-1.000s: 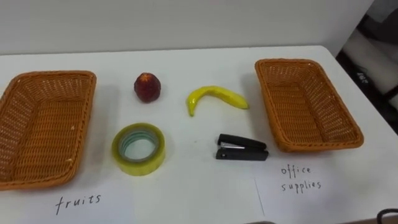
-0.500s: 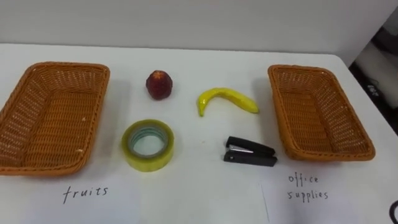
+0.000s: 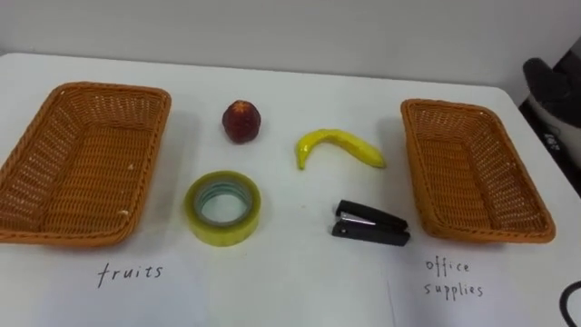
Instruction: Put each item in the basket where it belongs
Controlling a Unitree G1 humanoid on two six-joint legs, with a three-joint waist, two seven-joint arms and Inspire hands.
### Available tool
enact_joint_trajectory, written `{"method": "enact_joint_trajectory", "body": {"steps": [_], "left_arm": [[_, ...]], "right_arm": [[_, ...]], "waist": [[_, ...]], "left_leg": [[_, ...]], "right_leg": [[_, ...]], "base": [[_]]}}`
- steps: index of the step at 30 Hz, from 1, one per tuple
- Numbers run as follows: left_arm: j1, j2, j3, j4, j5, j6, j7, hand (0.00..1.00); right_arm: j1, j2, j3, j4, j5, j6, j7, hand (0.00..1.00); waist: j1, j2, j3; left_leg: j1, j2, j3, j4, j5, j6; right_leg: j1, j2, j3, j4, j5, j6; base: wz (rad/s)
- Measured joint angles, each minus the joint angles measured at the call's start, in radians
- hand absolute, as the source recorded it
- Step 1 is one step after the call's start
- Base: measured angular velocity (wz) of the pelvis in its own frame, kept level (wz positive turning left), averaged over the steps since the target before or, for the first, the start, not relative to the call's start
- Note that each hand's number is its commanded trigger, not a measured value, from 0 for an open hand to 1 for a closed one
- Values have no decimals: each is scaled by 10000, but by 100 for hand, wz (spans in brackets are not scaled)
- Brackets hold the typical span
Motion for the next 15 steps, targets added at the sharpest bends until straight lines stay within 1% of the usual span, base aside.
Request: {"method": "enact_joint_trajectory", "body": {"steps": [3, 5, 9, 12, 15], "left_arm": [[-15, 0, -9, 8, -9, 5, -25, 0], [-4, 0, -10, 36, -6, 6, -77, 0], [-57, -2, -13, 139, -8, 3, -253, 0], [-59, -3, -12, 254, 3, 114, -429, 0], [-71, -2, -8, 301, 0, 134, -527, 0]], "right_arm": [[-16, -23, 59, 6, -123, 115, 293, 0], [-42, -70, 305, 51, -694, 343, 696, 0], [-60, -70, 621, 68, -1160, 433, 1442, 0], [-68, -75, 847, 67, -1236, 479, 1958, 0], [-69, -75, 886, 67, -1577, 653, 2474, 0]], "waist": [[21, 3, 1], [12, 23, 13], [23, 34, 19], [131, 27, 18], [276, 29, 15]], "left_leg": [[-35, 1, -23, 6, 0, 0], [16, 1, -63, 14, 0, 0], [32, -7, -93, 19, 0, 0], [12, -7, -96, 20, 0, 0], [-3, -3, -106, 37, 0, 0]], "right_leg": [[5, -28, 11, -3, -1, -1], [85, -52, -10, -8, 0, -2], [136, -58, -19, -37, 0, -2], [131, -56, -12, -73, 0, -2], [160, -52, -40, -174, 36, 5]], "base": [[0], [2], [5], [0], [0]]}}
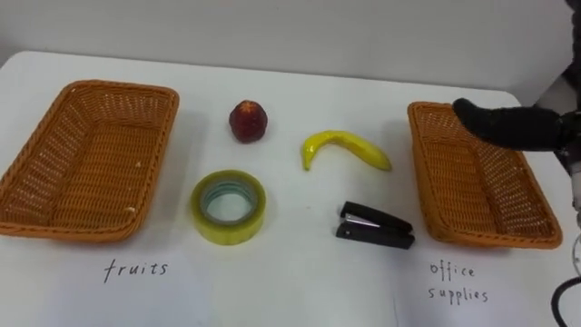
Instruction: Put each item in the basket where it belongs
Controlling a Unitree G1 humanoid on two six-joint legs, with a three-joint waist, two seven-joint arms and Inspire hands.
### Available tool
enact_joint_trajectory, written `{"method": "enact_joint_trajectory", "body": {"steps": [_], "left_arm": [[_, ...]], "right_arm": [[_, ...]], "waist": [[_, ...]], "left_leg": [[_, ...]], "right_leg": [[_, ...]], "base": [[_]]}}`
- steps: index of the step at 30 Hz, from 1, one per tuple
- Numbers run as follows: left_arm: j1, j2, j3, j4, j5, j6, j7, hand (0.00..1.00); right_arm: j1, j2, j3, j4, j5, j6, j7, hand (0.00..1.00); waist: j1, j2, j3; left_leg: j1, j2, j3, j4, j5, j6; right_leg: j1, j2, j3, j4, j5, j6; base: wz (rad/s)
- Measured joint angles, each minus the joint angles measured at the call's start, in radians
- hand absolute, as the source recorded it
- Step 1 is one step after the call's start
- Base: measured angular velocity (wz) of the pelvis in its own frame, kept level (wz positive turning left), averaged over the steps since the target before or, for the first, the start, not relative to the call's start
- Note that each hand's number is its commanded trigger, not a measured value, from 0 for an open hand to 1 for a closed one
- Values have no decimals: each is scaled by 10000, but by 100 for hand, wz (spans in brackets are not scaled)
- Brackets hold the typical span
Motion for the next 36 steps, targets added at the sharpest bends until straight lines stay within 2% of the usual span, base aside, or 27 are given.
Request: {"method": "enact_joint_trajectory", "body": {"steps": [9, 18, 23, 29, 36], "left_arm": [[-9, 2, -6, 8, 100, 4, -200, 0], [-119, 106, -128, -348, 308, 37, -562, 0], [-241, 185, -140, -351, 308, 31, -563, 0], [-434, 215, -207, -353, 307, -29, -556, 0], [-458, 218, -211, -278, 304, -112, -447, 0]], "right_arm": [[-51, -1, 329, 286, -1001, 0, 1055, 0], [-165, -1, 654, 807, -1516, 418, 2609, 0], [-206, -3, 658, 806, -1455, 420, 3063, 0], [-206, -7, 665, 804, -1441, 420, 3443, 0], [-186, -8, 1122, 807, -1499, 420, 4188, 0]], "waist": [[33, 5, -1], [28, -71, -8], [62, -159, -2], [266, -163, 0], [293, -145, 12]], "left_leg": [[-56, 3, -74, 23, 0, 0], [-150, -7, -205, 104, 0, 0], [-271, -27, -243, 196, 0, 1], [-294, -25, -247, 202, 0, 1], [-288, -16, -250, 194, 0, 1]], "right_leg": [[14, 55, -59, -9, 34, -2], [10, -3, -155, -9, 37, -3], [-25, -45, -280, -9, 41, -1], [-27, -52, -366, -24, 50, -4], [-30, -48, -368, -16, 77, -8]], "base": [[1], [3], [5], [1], [0]]}}
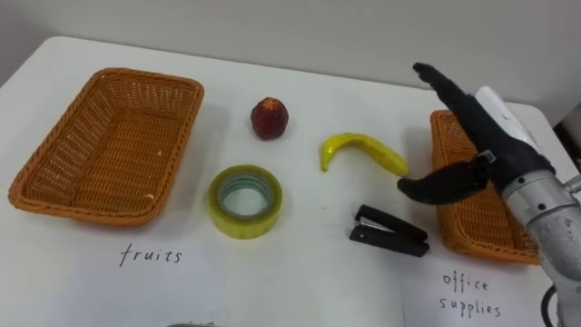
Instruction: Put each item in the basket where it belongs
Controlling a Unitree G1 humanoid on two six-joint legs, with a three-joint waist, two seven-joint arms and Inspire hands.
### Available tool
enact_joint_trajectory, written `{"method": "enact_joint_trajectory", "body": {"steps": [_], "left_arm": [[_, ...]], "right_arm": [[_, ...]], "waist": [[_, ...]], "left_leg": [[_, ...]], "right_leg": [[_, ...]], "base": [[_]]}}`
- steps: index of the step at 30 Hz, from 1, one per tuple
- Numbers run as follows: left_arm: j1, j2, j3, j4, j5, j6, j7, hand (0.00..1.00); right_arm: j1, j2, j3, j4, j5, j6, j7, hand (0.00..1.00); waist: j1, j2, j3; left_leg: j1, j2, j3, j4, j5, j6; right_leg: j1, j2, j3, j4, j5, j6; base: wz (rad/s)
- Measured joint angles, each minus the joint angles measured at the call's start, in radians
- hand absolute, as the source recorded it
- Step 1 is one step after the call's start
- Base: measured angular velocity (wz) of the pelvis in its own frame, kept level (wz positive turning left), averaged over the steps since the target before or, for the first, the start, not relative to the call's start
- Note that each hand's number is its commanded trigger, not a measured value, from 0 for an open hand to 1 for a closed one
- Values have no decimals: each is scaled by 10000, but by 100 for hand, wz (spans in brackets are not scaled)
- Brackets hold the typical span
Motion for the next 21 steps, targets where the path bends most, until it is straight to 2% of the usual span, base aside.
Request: {"method": "enact_joint_trajectory", "body": {"steps": [5, 15, 21], "left_arm": [[-92, 1, -3, -5, 0, -115, 145, 0], [-297, 1, -2, -8, -116, -117, 179, 0], [-361, 16, -199, -7, -507, -116, 193, 0]], "right_arm": [[0, 0, 68, -1, -52, 3, 656, 0], [49, -2, 75, 21, -38, 37, 1495, 0], [439, -3, 382, 53, 7, 410, 1904, 0]], "waist": [[12, 8, 4], [6, 10, 2], [125, 42, -6]], "left_leg": [[-12, -1, -2, -27, -2, 2], [-8, 4, -1, -29, -2, 2], [16, 15, -4, -3, -1, 2]], "right_leg": [[-7, 4, 29, -5, 1, 0], [-8, 14, 61, -2, 4, 0], [5, 17, 60, 12, 28, -11]], "base": [[0], [0], [0]]}}
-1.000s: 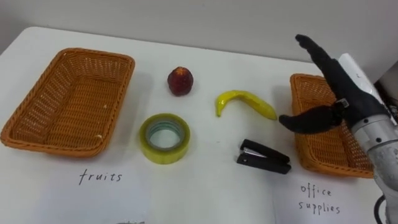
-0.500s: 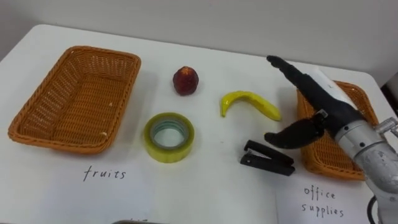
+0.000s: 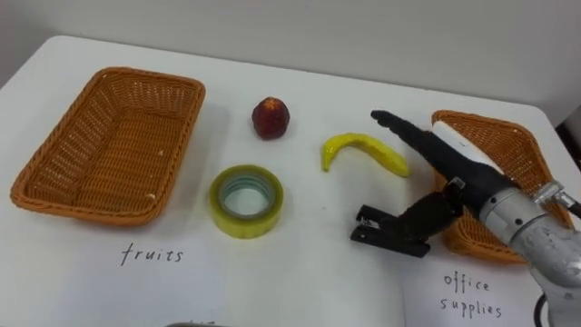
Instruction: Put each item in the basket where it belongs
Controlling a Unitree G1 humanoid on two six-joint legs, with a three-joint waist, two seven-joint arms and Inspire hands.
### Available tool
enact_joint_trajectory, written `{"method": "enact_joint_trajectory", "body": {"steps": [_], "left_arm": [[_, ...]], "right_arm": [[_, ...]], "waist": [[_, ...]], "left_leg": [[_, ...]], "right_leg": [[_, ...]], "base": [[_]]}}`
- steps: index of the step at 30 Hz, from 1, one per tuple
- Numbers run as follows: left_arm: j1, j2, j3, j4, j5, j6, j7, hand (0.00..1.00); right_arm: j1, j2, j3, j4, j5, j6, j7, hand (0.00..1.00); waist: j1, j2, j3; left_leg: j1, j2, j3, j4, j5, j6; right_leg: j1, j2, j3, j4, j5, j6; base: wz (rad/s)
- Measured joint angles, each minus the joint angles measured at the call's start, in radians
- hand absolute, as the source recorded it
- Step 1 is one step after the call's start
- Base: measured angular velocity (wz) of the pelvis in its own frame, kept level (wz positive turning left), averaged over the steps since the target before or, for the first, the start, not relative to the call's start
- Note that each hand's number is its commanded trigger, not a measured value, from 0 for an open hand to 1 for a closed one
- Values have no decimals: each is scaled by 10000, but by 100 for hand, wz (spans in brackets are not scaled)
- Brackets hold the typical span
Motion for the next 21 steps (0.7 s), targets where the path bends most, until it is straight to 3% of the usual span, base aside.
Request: {"method": "enact_joint_trajectory", "body": {"steps": [7, 21], "left_arm": [[24, 58, -137, 4, -6, 35, -107, 0], [-35, 107, -321, -2, -2, 55, -96, 0]], "right_arm": [[12, -3, 342, 374, -8, 410, 469, 0], [13, -4, 682, 697, -54, 468, 759, 0]], "waist": [[126, -4, -2], [136, -77, -43]], "left_leg": [[-21, 3, -38, -39, 0, 2], [-28, -1, -57, 24, 4, 6]], "right_leg": [[-4, -3, -18, 6, 43, -13], [-3, -14, -115, -6, 45, -11]], "base": [[0], [0]]}}
